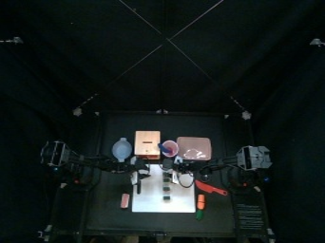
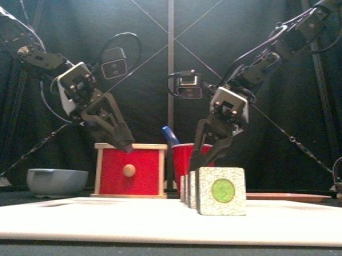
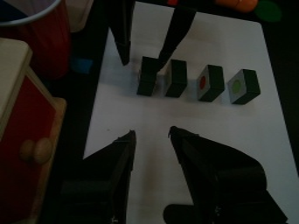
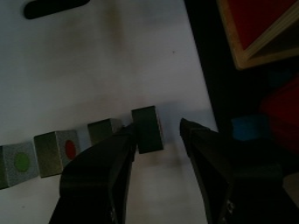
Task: Place sushi on board then cut the sushi with the knife then place the pieces on the plate
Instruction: Place the 4 sushi pieces on the plate
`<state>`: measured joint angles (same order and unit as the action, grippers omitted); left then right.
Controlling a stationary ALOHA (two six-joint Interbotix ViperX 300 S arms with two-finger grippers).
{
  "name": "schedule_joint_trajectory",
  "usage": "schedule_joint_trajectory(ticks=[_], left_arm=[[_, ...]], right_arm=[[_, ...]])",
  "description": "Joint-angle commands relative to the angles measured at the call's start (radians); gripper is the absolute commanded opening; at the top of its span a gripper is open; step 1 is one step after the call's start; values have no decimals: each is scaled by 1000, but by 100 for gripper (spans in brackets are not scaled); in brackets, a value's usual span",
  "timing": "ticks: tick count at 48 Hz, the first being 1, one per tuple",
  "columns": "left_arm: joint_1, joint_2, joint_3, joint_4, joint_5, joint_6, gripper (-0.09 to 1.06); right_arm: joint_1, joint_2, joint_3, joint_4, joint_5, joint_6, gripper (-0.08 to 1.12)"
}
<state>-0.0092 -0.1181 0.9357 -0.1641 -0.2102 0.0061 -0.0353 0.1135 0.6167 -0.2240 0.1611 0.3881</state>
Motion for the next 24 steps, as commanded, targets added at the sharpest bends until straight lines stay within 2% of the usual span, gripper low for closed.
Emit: schedule_joint_trajectory(ticks=[1, 16, 24], left_arm=[[3, -15, -9, 3, -8, 0, 77], [5, -14, -2, 3, -8, 0, 77], [5, -9, -2, 2, -8, 0, 77]], right_arm=[[2, -9, -29, -2, 14, -2, 80], [2, 23, -48, -6, 37, 0, 78], [0, 3, -46, -5, 37, 8, 66]])
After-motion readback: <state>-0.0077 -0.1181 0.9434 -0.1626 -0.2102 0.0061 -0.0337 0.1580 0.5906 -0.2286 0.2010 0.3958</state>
